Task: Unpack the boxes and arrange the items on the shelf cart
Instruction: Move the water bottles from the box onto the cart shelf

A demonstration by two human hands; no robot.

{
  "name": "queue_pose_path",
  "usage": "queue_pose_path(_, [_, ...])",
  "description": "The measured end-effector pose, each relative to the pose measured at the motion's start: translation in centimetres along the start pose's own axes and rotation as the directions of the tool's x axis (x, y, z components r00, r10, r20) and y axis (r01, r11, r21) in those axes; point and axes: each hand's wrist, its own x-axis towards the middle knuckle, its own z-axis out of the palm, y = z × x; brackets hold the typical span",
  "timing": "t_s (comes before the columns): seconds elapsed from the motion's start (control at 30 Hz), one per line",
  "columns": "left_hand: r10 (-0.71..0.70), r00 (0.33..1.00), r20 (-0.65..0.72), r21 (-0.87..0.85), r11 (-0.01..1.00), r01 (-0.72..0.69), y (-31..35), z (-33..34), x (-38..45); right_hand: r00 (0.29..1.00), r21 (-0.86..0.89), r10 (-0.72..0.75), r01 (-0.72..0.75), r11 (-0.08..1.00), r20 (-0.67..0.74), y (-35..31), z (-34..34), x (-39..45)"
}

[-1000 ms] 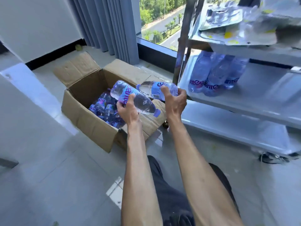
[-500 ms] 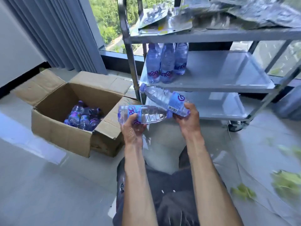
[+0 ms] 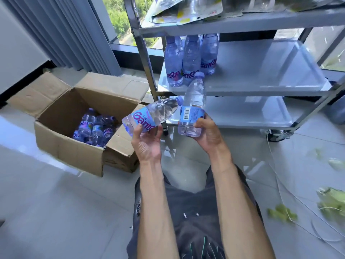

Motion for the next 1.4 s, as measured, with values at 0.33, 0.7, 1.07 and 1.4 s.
queue_pose_path(0.33, [-0.141,0.956,0.259,-0.12,0.977,0.177,-3.3,-0.7,0.4,0.992,0.001,-0.117,0.117,0.993,-0.05,0.4,-0.3,0.9])
queue_pose_path(0.7, [-0.367,0.9,0.234,0.48,0.849,0.221,-1.4,0.2,3.1,0.972,-0.199,-0.233,0.221,0.955,-0.037,-2.1,-2.0,1.4])
queue_pose_path(1.07, [-0.343,0.929,0.14,0.666,0.727,0.168,-4.4,1.6,3.1,0.971,-0.209,-0.149,0.109,0.972,-0.186,-3.6,-2.8,2.3])
queue_pose_path(1.4, [-0.096,0.992,0.081,0.731,0.682,0.007,-6.7,4.1,4.9,0.822,-0.611,-0.437,0.142,0.779,-0.365,-4.9,-5.6,2.7])
